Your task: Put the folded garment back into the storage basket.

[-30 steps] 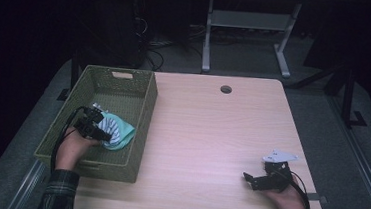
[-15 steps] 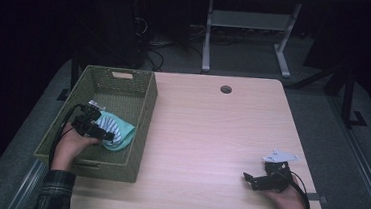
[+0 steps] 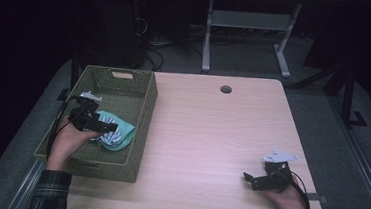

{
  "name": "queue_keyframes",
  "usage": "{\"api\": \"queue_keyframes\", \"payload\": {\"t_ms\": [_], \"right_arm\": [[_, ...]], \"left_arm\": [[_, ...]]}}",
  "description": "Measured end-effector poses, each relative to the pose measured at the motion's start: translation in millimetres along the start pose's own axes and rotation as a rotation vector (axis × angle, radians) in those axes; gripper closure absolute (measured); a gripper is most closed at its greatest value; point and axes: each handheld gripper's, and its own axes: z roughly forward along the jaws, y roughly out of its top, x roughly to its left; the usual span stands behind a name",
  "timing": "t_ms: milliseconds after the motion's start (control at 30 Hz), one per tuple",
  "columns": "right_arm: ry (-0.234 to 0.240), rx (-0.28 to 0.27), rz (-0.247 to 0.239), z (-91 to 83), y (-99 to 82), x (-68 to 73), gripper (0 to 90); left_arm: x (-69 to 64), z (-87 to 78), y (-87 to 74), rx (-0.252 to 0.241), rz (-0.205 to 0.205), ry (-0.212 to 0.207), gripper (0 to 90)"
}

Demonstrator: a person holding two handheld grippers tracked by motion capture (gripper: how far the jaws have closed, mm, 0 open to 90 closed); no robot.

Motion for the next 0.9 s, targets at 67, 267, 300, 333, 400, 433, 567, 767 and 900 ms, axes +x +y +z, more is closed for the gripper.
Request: {"api": "queue_keyframes", "payload": {"t_ms": [67, 267, 300, 333, 400, 433, 567, 767, 900], "right_arm": [[0.0, 0.0, 0.0, 0.0, 0.0, 0.0, 1.2], [0.0, 0.0, 0.0, 0.0, 0.0, 0.0, 1.2], [0.0, 0.0, 0.0, 0.0, 0.0, 0.0, 1.2], [0.0, 0.0, 0.0, 0.0, 0.0, 0.0, 1.2], [0.0, 0.0, 0.0, 0.0, 0.0, 0.0, 1.2], [0.0, 0.0, 0.0, 0.0, 0.0, 0.0, 1.2], [0.0, 0.0, 0.0, 0.0, 0.0, 0.0, 1.2], [0.0, 0.0, 0.0, 0.0, 0.0, -0.1, 1.2], [0.0, 0.0, 0.0, 0.0, 0.0, -0.1, 1.2]], "left_arm": [[-4.0, -3.1, 3.1, -0.019, 0.0, -0.019, 13.2], [-19.1, -8.4, 12.3, -0.067, 0.016, -0.065, 13.2], [-22.1, -9.1, 14.0, -0.074, 0.02, -0.071, 13.2], [-25.3, -9.7, 15.8, -0.079, 0.026, -0.073, 13.2], [-31.9, -10.6, 19.4, -0.089, 0.04, -0.083, 13.2], [-35.2, -10.6, 21.1, -0.097, 0.042, -0.092, 13.2], [-50.1, -10.0, 27.0, -0.125, 0.063, -0.128, 13.3], [-72.6, -6.3, 35.2, -0.148, 0.098, -0.165, 13.3], [-87.5, -2.0, 40.2, -0.166, 0.114, -0.198, 13.3]]}}
